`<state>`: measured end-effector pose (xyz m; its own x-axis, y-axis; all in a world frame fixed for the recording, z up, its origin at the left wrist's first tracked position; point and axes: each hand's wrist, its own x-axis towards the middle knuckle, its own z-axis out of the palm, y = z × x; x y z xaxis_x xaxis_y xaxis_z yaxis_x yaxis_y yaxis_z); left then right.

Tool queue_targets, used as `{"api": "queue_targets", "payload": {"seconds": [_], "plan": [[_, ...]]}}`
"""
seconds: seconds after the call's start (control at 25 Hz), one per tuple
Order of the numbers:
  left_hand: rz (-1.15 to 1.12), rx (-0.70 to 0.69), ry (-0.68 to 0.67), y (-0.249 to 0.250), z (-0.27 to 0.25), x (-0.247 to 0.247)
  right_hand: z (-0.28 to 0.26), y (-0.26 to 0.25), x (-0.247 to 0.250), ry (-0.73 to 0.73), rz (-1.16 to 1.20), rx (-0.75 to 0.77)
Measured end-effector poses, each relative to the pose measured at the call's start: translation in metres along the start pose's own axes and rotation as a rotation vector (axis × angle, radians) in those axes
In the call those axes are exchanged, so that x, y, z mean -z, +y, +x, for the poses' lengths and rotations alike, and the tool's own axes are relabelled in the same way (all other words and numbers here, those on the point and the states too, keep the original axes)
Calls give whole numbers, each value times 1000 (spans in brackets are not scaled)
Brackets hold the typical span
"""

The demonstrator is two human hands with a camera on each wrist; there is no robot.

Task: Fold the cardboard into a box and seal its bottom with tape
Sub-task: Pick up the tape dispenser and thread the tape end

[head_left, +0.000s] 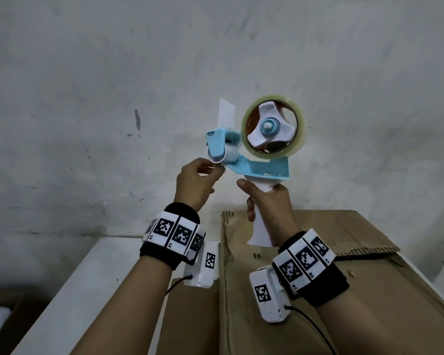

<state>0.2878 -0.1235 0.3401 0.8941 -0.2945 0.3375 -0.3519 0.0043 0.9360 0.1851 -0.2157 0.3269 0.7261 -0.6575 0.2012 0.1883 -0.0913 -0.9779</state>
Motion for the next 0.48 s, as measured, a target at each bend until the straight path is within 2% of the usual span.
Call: {"api": "queue_targets", "payload": {"seconds": [0.08,0.28,0.4,0.48], "plan": [[32,-25,27,-1,2,-1,0,1,2,5,23,-3],[-193,36,181,3,4,-14,-2,7,-2,75,85,16],[-401,126,233,10,6,-18,-7,7,-4,53,76,67],[-628,242,200,16,7,-15,-7,6,-6,54,65,86]]}}
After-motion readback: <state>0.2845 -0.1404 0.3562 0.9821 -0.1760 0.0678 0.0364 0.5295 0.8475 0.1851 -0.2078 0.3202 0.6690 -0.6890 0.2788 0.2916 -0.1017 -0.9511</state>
